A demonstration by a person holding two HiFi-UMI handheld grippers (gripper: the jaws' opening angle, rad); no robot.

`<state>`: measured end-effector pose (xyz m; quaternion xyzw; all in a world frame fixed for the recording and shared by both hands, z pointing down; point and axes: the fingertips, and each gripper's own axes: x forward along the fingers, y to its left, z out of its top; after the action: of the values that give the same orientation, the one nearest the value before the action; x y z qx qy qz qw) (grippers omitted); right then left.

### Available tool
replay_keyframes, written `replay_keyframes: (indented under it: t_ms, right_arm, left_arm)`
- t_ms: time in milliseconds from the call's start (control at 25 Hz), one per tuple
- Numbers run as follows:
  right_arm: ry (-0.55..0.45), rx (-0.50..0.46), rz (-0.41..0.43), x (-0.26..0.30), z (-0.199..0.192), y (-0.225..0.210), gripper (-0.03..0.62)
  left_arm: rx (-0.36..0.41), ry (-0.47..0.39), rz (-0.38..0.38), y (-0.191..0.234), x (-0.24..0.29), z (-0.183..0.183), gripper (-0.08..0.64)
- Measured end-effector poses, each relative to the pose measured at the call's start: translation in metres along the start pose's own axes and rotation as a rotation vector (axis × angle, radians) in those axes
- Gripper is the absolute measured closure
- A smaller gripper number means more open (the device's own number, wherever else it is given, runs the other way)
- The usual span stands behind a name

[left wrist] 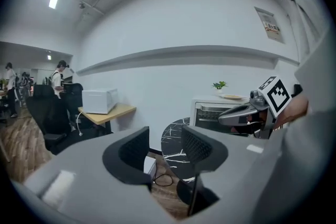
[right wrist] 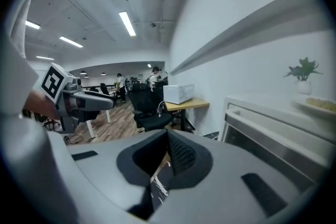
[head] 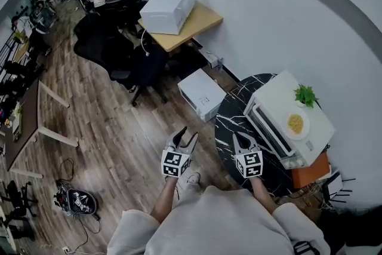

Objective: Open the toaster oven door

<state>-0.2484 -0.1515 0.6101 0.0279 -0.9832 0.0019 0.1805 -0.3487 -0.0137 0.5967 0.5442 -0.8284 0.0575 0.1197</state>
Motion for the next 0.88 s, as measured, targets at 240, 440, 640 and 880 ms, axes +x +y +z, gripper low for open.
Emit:
replay_keyframes:
  t_ms: [240,440,640,880]
  right_arm:
    - [0.006,0.072,-0.176,-0.017,-0.005,-0.026,0.579]
    - [0.017,0.111,-0.303,-0.042,-0.016,-0.044,0.578]
    - [0.028,0.161,-0.455,-0.089,-0.034,-0.063,0.579]
    - [0.041,0.213,-0.599,-0.142,-0.055,-0.079,0.579]
  left_arm:
    - [0.057,0.013,-0.206,-0.021,0.045,0.015,0.359]
    - [0.081,0.017,-0.344,-0.049,0.072,0.018,0.359]
    - [0.127,0.025,-0.503,-0.095,0.093,0.02,0.359]
    - [0.15,0.03,-0.627,-0.144,0.107,0.022,0.359]
